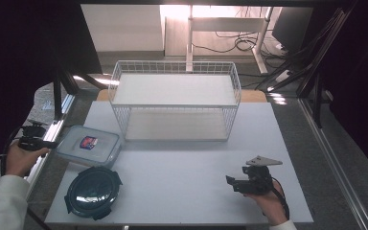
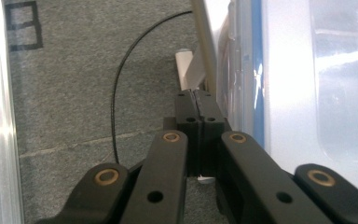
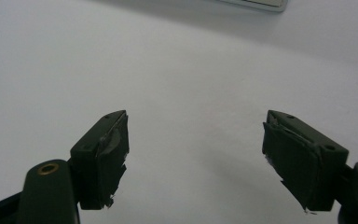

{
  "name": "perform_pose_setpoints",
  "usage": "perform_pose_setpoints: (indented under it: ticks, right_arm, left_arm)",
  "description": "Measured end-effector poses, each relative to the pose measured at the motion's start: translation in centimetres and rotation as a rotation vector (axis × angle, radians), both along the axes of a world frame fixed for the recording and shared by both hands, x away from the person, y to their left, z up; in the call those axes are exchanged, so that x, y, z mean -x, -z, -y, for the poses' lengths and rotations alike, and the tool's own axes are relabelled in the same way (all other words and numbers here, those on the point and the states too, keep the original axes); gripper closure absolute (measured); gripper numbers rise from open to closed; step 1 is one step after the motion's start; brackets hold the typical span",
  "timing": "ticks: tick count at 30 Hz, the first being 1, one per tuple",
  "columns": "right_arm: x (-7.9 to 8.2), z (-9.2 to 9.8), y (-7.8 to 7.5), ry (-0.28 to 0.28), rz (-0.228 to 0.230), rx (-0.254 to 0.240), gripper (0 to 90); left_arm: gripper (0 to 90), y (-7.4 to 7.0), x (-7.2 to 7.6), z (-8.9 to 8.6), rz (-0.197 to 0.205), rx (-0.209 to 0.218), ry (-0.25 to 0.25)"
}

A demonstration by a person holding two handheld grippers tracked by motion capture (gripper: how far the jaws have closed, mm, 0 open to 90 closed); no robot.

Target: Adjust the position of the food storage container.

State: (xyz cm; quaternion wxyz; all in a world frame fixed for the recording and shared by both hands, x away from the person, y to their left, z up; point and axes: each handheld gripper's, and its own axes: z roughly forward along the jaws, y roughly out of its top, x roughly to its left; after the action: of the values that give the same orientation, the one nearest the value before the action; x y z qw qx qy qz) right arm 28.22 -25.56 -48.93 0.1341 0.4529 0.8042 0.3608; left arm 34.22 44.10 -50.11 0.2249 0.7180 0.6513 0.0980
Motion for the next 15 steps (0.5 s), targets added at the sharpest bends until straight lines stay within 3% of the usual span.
perform_pose_setpoints:
  ticks: [15]
  right_arm:
    - [0.0,-0.3,0.1,-0.004,-0.01,0.004,22.3]
  left_arm:
    - [90.0,-0.2,0.5,3.8,0.011,0.032,0.093]
